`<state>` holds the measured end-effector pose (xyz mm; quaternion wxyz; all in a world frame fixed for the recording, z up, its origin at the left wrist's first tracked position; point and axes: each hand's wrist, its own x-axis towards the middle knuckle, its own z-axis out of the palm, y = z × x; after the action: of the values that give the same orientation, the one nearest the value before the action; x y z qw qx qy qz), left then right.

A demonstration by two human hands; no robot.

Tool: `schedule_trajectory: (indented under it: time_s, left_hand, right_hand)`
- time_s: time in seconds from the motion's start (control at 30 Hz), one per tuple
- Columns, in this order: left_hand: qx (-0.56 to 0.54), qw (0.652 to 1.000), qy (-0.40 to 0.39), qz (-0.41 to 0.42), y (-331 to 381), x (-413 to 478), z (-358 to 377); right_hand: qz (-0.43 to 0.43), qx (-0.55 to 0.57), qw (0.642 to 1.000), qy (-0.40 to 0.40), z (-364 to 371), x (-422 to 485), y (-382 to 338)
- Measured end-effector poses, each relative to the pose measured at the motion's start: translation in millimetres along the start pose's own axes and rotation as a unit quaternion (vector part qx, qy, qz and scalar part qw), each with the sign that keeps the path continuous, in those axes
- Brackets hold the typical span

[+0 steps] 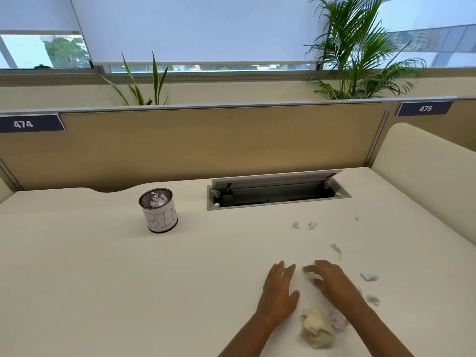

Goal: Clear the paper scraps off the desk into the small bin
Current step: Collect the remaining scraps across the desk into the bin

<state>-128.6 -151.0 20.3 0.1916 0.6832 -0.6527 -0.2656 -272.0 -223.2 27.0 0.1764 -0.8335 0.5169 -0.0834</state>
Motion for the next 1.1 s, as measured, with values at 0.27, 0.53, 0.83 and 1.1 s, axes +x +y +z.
schedule_trajectory:
  time_s: [0.27,0.53,0.83,1.1]
  left_hand:
    - [0.000,0.991,0.128,0.025,2,-2,7]
    - [-0.086,0.975,0.202,-0.028,5,-10,7]
    - [-0.328,0.917,0.165,-0.155,12,-23,2]
    - [-0.663,0.712,0.102,-0.207,17,-27,-21]
  right_hand:
    - [-0.023,-0.048,0.998,0.025,-15,-17,22]
    - [0.018,0.033,0.999,0.003,-24,-53,32]
    - [-0.016,0.031,0.996,-0.079,-16,-72,15]
    - [-0.009,0.056,0.998,0.018,-9,-52,-3]
